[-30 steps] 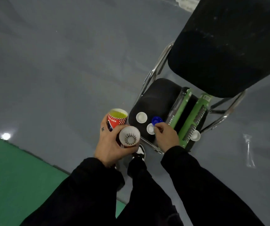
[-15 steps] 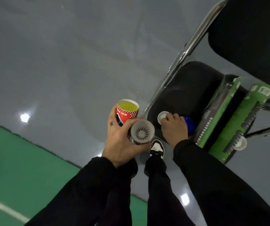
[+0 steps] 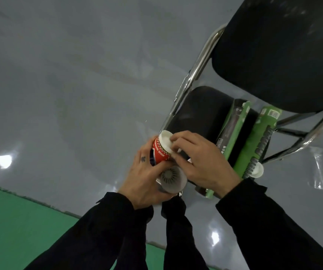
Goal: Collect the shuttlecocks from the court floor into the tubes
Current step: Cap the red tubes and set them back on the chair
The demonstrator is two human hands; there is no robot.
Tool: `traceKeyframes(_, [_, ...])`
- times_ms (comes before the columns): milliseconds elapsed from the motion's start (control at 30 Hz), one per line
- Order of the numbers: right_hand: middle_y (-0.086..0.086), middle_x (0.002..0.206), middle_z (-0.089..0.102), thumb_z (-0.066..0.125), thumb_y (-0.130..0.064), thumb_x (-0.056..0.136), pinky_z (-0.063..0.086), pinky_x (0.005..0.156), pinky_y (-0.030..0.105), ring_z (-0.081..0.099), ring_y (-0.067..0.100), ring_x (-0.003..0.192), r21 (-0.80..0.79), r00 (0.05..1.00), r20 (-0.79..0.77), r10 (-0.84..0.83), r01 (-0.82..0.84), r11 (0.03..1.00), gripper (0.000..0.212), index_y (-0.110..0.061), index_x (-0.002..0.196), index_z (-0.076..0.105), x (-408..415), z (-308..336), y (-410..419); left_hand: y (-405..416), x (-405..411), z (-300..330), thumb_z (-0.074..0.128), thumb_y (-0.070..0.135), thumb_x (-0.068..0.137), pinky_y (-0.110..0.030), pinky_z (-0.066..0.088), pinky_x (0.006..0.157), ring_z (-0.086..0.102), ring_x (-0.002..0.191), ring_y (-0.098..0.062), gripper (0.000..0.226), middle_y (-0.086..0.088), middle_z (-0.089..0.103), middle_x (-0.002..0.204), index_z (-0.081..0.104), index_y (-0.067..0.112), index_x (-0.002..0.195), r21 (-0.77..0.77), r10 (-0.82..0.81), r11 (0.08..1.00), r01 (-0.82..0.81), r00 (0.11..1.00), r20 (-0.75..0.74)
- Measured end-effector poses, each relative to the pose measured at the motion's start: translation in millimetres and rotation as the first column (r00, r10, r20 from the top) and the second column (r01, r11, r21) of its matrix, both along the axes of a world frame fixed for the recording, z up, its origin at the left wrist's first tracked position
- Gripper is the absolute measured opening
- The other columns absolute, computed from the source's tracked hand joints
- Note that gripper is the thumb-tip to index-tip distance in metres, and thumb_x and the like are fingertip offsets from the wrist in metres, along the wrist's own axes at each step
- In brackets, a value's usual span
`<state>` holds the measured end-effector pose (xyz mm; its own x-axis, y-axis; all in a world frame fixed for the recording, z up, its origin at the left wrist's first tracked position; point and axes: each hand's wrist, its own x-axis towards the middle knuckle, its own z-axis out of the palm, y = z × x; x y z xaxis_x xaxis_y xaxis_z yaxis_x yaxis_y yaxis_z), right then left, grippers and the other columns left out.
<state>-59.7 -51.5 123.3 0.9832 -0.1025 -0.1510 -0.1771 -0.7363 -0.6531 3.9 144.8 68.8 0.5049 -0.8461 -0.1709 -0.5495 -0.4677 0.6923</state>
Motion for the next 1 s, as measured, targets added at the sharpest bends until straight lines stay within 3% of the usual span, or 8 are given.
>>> traceKeyframes(233, [-0.014,0.142,0.045,0.054,-0.034,0.100,0.055,0.088,0.033,0.054,0.011,0.109,-0.029,0.993,-0.063,0.102,-0.104,0.994,0.012,-0.025,0.109,0.054,-5,4,-8,-6,2,2,0.083,0.068,0.064,-0.063,0.036,0.113,0.019,0.152,-0.038,0.087,-0.011,0.009,0.167,0.048,0.043,0.140,0.015,-0.083,0.997,0.082,0.995,0.054])
traceKeyframes(333, [-0.020,0.147,0.047,0.058,-0.029,0.102,0.054,0.092,0.021,0.057,0.003,0.115,0.165,0.998,-0.046,-0.036,0.043,0.985,0.010,-0.023,0.110,0.056,-12,-2,-4,-8,3,7,0.082,0.067,0.065,-0.060,0.040,0.112,0.022,0.149,-0.039,0.083,-0.011,0.009,0.167,0.051,0.043,0.138,0.001,-0.055,0.998,0.055,0.998,0.022])
traceKeyframes(433, [-0.033,0.140,0.048,0.061,-0.023,0.101,0.050,0.097,0.014,0.050,-0.012,0.125,0.392,0.975,-0.073,-0.211,0.223,0.893,0.007,-0.023,0.108,0.060,-22,-10,4,-10,3,10,0.083,0.066,0.065,-0.053,0.041,0.113,0.024,0.148,-0.038,0.079,-0.012,0.009,0.167,0.055,0.041,0.135,-0.013,-0.050,0.999,0.050,0.999,-0.014])
traceKeyframes(567, [-0.031,0.138,0.054,0.062,-0.015,0.100,0.049,0.100,0.015,0.051,-0.008,0.130,0.558,0.945,-0.102,-0.311,0.313,0.769,0.006,-0.021,0.102,0.063,-24,-12,11,-12,-1,11,0.082,0.067,0.067,-0.034,0.028,0.119,0.022,0.149,-0.032,0.078,-0.012,0.011,0.167,0.059,0.037,0.135,-0.048,-0.034,0.998,0.031,0.997,-0.067])
traceKeyframes(700, [-0.037,0.135,0.050,0.062,-0.016,0.100,0.044,0.103,0.011,0.047,-0.019,0.126,0.498,0.961,-0.087,-0.261,0.269,0.825,0.008,-0.020,0.105,0.066,-22,-12,9,-12,-1,13,0.081,0.066,0.067,-0.032,0.026,0.117,0.023,0.148,-0.031,0.078,-0.013,0.014,0.166,0.061,0.033,0.135,-0.069,-0.023,0.997,0.019,0.999,-0.048])
traceKeyframes(800, [-0.026,0.144,0.048,0.055,-0.030,0.102,0.035,0.116,0.019,0.037,-0.026,0.128,0.391,0.977,-0.037,-0.212,0.209,0.896,0.018,-0.017,0.109,0.066,-23,-13,10,-13,-1,13,0.082,0.065,0.067,-0.037,0.030,0.118,0.024,0.149,-0.030,0.081,-0.014,0.015,0.166,0.055,0.036,0.138,-0.079,-0.025,0.997,0.021,0.999,-0.044])
traceKeyframes(933, [-0.012,0.149,0.054,0.043,-0.043,0.103,0.051,0.105,0.030,0.055,-0.002,0.126,0.449,0.976,-0.142,-0.165,0.212,0.868,0.032,-0.023,0.120,0.061,-29,-13,13,-8,-2,7,0.080,0.068,0.067,-0.038,0.032,0.116,0.024,0.149,-0.032,0.082,-0.012,0.013,0.167,0.049,0.042,0.139,-0.023,-0.037,0.999,0.035,0.996,-0.081])
traceKeyframes(1000, [-0.006,0.140,0.061,0.045,-0.038,0.106,0.054,0.101,0.032,0.060,0.007,0.125,0.640,0.954,-0.232,-0.188,0.295,0.710,0.030,-0.024,0.129,0.058,-29,-15,10,-5,-6,2,0.080,0.069,0.066,-0.039,0.033,0.115,0.025,0.146,-0.034,0.079,-0.009,0.009,0.168,0.051,0.045,0.136,0.013,-0.044,0.999,0.045,0.994,-0.096])
